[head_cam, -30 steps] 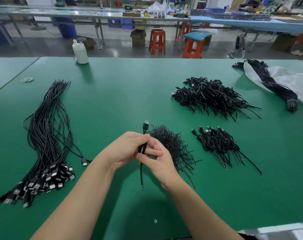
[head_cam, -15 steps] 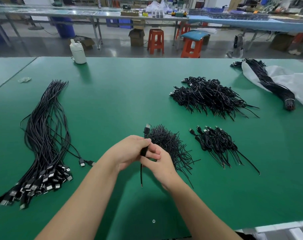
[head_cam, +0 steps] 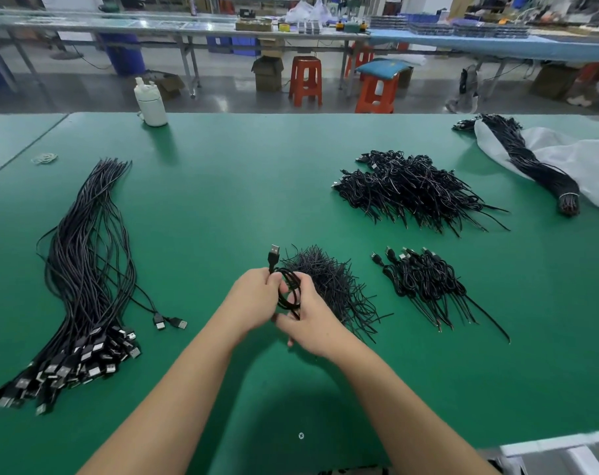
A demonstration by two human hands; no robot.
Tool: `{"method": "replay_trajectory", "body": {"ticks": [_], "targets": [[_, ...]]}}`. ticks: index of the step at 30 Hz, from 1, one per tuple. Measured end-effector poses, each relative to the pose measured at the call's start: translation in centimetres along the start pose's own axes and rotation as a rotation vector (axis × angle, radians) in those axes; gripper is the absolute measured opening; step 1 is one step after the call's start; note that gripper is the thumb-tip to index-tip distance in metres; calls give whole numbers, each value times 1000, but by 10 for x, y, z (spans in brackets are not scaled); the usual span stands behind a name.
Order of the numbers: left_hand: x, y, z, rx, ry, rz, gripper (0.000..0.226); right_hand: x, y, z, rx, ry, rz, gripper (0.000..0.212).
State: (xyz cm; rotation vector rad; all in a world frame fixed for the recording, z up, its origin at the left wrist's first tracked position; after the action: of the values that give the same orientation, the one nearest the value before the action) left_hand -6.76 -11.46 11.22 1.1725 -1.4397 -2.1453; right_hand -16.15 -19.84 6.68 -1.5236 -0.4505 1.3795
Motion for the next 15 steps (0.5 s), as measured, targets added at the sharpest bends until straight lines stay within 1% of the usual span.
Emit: {"method": "replay_trajectory", "body": {"ticks": [1, 3, 4, 5, 8, 10, 11, 13, 14, 15], "targets": [[1, -1, -1, 4, 0, -8, 36, -1, -2, -1, -8, 13, 104, 43], [2, 1, -1, 34, 2, -90, 36, -2, -3, -1, -48, 61, 347, 20], [2, 2, -1, 69, 8, -163, 37, -3, -4, -1, -65, 73, 417, 13], [3, 3, -1, 113, 18, -244, 38, -3, -6, 0, -76, 75, 451, 10], [3, 3, -1, 204, 65, -431, 41, -3, -6, 1, -87, 111, 488, 17], [0, -1, -2, 232, 62, -457, 39, -4, -3, 0, -89, 139, 488, 17], [-2, -4, -3, 239, 21, -404, 36, -5, -2, 0, -98, 135, 473, 19], [-7, -5, -4, 244, -103, -217, 27, -6, -2, 1, -130, 98, 406, 43], [-8, -5, -6, 259, -135, -171, 22, -7, -3, 2, -144, 85, 379, 51], [-9, -6, -7, 273, -141, -155, 19, -7, -2, 2, -155, 77, 368, 52]]}}
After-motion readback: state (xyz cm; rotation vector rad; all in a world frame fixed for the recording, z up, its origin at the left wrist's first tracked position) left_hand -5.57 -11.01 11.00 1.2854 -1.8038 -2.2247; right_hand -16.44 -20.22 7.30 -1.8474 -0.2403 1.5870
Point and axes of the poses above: each hand's wrist, its own z-axis away from the middle knuckle, its own x-axis out of the palm, y = z × x, the point moved 1 cm from there along -z, towards the middle knuckle, and after that the axes turned 15 degrees about z, right-handed, at the moved point
